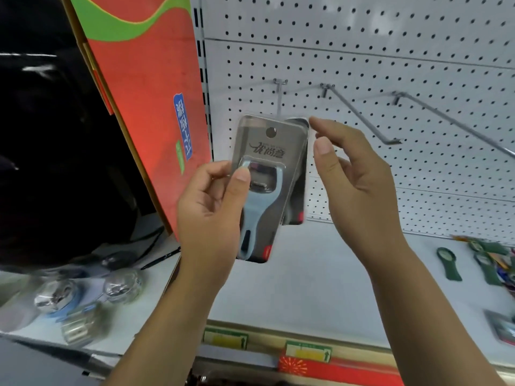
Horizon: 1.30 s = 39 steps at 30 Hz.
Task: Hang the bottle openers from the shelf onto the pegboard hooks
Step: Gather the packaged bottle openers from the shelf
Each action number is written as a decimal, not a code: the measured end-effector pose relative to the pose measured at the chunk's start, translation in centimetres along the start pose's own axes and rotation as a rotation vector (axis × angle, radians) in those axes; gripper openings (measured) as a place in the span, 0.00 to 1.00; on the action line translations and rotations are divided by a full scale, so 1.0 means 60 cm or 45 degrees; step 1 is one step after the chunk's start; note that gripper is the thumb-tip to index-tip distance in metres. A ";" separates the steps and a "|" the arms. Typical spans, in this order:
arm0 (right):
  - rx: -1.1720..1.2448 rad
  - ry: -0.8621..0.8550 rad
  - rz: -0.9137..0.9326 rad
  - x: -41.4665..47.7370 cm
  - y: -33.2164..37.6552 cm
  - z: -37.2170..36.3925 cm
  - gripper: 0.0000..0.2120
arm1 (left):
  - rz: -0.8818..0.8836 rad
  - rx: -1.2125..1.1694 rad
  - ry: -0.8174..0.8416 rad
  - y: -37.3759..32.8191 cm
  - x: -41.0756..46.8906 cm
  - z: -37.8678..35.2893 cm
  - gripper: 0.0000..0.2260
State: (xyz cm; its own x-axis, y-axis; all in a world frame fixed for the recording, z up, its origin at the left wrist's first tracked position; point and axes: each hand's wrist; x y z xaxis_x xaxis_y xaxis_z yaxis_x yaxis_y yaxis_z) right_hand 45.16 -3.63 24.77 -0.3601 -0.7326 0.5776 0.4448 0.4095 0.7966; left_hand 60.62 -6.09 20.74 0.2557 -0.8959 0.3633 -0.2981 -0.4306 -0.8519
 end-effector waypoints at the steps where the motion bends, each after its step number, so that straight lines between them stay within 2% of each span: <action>1: -0.007 -0.012 0.006 -0.001 0.001 0.002 0.13 | 0.022 -0.005 0.011 -0.001 0.002 -0.002 0.04; 3: -0.031 -0.030 0.044 -0.004 0.003 0.004 0.14 | 0.044 0.033 0.054 -0.001 0.005 -0.004 0.07; 12: -0.143 0.015 0.256 -0.010 -0.005 -0.018 0.15 | 0.218 0.229 0.081 0.013 0.037 -0.004 0.05; 19: -0.182 0.073 0.337 -0.008 -0.013 -0.027 0.19 | 0.345 0.392 0.192 0.032 0.120 -0.030 0.12; 23: -0.140 0.085 0.321 -0.006 -0.008 -0.027 0.19 | 0.526 0.336 0.305 0.047 0.174 -0.043 0.06; 31: -0.129 0.090 0.255 -0.004 -0.004 -0.030 0.19 | 0.568 0.398 0.194 0.073 0.239 -0.086 0.12; 33: -0.155 0.099 0.261 -0.004 -0.004 -0.030 0.21 | 0.668 0.432 0.160 0.079 0.255 -0.101 0.11; 36: -0.201 0.117 0.260 -0.006 -0.003 -0.027 0.25 | 0.896 0.401 0.141 0.090 0.281 -0.125 0.16; 39: -0.217 0.114 0.240 -0.007 -0.002 -0.025 0.27 | 0.945 0.438 0.137 0.097 0.299 -0.137 0.17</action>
State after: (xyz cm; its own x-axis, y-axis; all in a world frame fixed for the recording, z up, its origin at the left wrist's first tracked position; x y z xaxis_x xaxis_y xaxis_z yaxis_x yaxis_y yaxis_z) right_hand 46.52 -4.19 24.19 -0.1873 -0.7005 0.6886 0.6313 0.4513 0.6308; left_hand 55.94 -25.55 25.40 0.0082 -0.9472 -0.3206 -0.0516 0.3198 -0.9461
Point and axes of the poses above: each hand's wrist, its own x-axis towards the middle knuckle, its own z-axis out of the back of the hand, y = z × x, and after that the axes turned 8 degrees about -y, right-handed
